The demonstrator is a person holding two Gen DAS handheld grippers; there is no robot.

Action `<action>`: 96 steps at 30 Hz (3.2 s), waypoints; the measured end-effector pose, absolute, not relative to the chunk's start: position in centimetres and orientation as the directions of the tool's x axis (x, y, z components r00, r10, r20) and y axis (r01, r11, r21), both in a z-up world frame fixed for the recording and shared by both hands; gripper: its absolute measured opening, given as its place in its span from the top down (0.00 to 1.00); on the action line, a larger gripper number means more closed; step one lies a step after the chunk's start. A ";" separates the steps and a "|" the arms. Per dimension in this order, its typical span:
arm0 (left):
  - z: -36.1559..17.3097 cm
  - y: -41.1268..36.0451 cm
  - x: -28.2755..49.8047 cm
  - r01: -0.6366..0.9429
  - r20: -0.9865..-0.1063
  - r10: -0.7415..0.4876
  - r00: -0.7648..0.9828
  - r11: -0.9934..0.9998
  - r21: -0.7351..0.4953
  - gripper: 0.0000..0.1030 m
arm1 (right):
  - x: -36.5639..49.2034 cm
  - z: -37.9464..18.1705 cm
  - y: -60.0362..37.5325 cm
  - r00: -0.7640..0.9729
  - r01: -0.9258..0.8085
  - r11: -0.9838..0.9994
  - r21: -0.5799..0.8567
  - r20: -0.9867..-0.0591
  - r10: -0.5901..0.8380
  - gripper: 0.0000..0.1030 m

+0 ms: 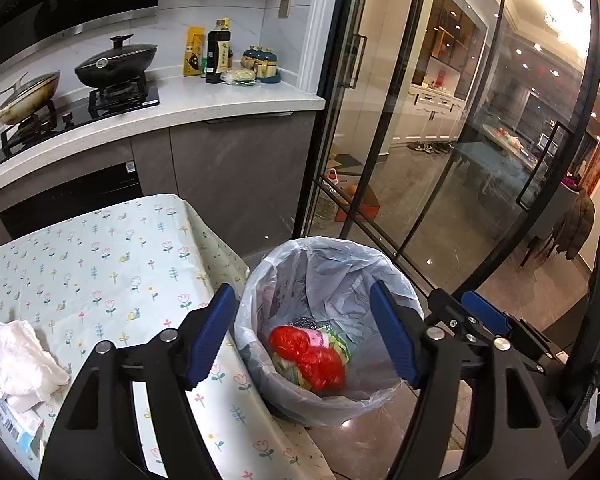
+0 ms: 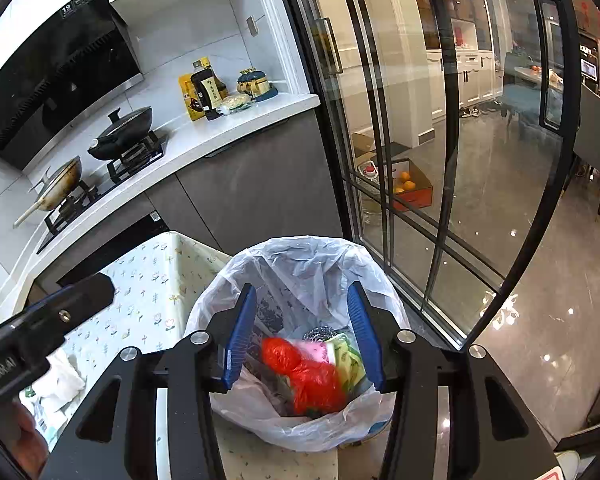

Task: Collect trash
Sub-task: 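Carry the cup and red bag over the bin and release both, then return both tools to the table and grasp the beige paper bag with the right tool, then lift the beige bag with the right tool while the left tool grasps the clear plastic wrapper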

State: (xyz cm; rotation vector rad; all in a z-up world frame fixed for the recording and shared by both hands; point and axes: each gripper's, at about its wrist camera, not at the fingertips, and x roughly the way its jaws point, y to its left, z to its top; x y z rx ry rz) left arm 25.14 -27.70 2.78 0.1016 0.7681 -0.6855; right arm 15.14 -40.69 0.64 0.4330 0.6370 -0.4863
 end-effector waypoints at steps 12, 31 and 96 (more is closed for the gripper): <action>4.7 -20.7 25.0 0.520 -0.637 -0.490 0.594 0.839 -0.161 0.32 | 15.5 2.3 -35.8 0.741 0.475 0.852 0.219 -0.622 -0.253 0.49; 6.5 -5.0 23.6 0.307 -0.600 -0.302 0.740 0.947 -0.098 0.23 | 16.3 4.8 -21.8 0.797 0.259 0.945 0.200 -0.597 -0.092 0.42; -6.7 24.7 29.2 -0.115 -0.783 -0.031 0.621 0.985 -0.130 0.15 | 18.8 -3.1 -7.4 0.674 0.137 0.979 0.149 -0.738 0.018 0.92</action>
